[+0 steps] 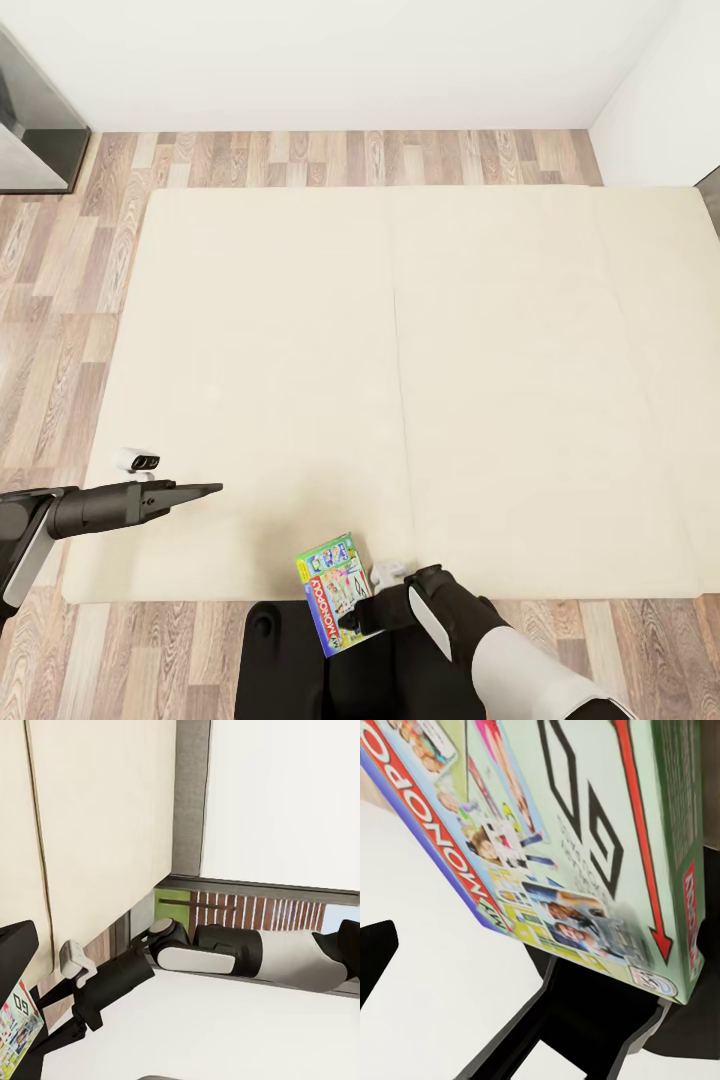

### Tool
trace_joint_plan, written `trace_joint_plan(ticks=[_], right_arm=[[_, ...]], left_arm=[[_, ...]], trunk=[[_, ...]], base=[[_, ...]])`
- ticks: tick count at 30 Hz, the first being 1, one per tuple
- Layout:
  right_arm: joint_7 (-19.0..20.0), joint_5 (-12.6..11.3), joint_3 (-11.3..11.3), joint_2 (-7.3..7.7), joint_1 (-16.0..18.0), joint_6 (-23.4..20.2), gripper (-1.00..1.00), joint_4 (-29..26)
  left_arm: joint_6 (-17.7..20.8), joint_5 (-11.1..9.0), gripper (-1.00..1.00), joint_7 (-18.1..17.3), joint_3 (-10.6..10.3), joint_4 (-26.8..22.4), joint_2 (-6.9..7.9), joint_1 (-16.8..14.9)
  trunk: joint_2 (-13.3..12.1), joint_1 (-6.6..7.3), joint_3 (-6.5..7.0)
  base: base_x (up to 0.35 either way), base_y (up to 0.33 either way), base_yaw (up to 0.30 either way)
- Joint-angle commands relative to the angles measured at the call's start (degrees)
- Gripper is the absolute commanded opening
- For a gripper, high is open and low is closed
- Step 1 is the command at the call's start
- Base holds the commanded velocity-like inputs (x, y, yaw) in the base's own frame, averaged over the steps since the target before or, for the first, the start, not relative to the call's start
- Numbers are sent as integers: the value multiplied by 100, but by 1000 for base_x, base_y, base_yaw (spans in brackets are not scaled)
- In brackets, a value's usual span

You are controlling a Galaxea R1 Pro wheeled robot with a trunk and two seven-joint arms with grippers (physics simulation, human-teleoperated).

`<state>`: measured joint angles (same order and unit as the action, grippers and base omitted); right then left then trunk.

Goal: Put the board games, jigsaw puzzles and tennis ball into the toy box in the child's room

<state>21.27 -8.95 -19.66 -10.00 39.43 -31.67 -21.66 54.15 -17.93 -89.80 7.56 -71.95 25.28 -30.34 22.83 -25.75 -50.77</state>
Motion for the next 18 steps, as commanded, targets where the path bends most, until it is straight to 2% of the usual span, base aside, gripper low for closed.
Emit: trace_joint_plan(ticks=[1,18], right_arm=[[-18,-58,-20,0,4,-15,100,-6],[72,-78,-20,0,4,182,100,-13]], left_arm=[[61,0,100,-20,0,-3,3,-1],[61,0,100,-20,0,-3,3,1]], trunk=[[9,-3,-6],[9,-3,-6]], base=[[0,0,0],[0,0,0]])
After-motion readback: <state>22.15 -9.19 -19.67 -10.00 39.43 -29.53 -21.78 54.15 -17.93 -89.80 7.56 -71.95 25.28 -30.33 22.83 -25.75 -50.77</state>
